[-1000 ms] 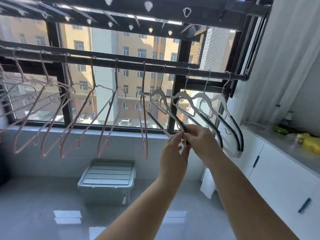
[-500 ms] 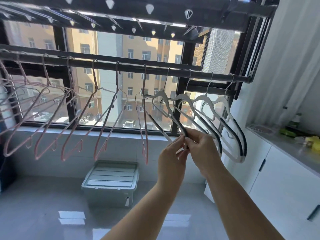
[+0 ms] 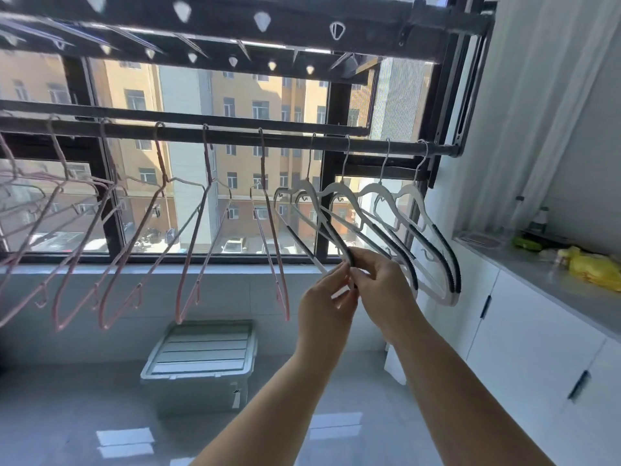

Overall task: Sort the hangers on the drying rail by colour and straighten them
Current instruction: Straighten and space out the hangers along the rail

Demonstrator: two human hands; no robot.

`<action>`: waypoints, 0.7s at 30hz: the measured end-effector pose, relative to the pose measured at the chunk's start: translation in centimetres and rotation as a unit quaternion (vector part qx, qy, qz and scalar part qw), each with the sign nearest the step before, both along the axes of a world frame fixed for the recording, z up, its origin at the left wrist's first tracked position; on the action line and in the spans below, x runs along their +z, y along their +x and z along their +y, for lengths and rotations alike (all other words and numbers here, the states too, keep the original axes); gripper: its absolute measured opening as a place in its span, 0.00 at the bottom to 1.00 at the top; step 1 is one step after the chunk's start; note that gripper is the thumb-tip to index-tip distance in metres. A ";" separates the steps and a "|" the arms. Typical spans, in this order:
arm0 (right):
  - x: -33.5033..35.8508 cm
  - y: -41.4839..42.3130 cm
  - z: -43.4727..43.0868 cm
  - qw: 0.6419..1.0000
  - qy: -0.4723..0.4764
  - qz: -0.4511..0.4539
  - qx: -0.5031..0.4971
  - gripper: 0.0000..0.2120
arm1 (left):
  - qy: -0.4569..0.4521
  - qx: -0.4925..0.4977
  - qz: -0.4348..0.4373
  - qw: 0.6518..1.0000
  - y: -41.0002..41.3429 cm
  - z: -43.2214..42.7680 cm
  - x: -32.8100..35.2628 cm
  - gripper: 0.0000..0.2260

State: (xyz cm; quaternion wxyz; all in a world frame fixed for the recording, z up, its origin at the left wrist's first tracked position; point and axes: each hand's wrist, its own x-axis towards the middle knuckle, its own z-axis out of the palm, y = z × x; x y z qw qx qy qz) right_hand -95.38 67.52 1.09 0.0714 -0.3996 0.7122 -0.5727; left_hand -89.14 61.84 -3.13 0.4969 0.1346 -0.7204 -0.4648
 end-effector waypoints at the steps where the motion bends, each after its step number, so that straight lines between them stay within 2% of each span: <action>1: 0.1 0.0 0.2 1.000 0.008 0.021 -0.002 0.16 | -0.002 0.004 -0.006 1.000 -0.2 0.0 -0.1 0.15; 5: 1.3 -0.7 1.6 0.981 -0.005 0.175 -0.082 0.15 | 0.008 0.055 -0.037 0.998 -0.5 0.2 -0.3 0.18; 7: 2.2 -1.5 2.3 0.973 -0.025 0.205 -0.104 0.14 | 0.023 0.056 -0.032 0.998 -0.4 0.4 -0.4 0.20; 9: 2.7 -2.0 2.4 0.976 -0.008 0.198 -0.089 0.15 | 0.035 0.043 -0.040 0.998 -0.5 0.4 -0.4 0.23; 13: 2.4 -1.2 0.8 0.983 0.086 0.162 -0.018 0.17 | 0.023 0.044 -0.062 0.997 -0.7 0.6 -0.4 0.24; 21: 1.3 0.5 -2.0 0.995 0.051 0.075 0.029 0.15 | 0.016 0.083 -0.045 0.995 0.9 -0.9 -0.6 0.22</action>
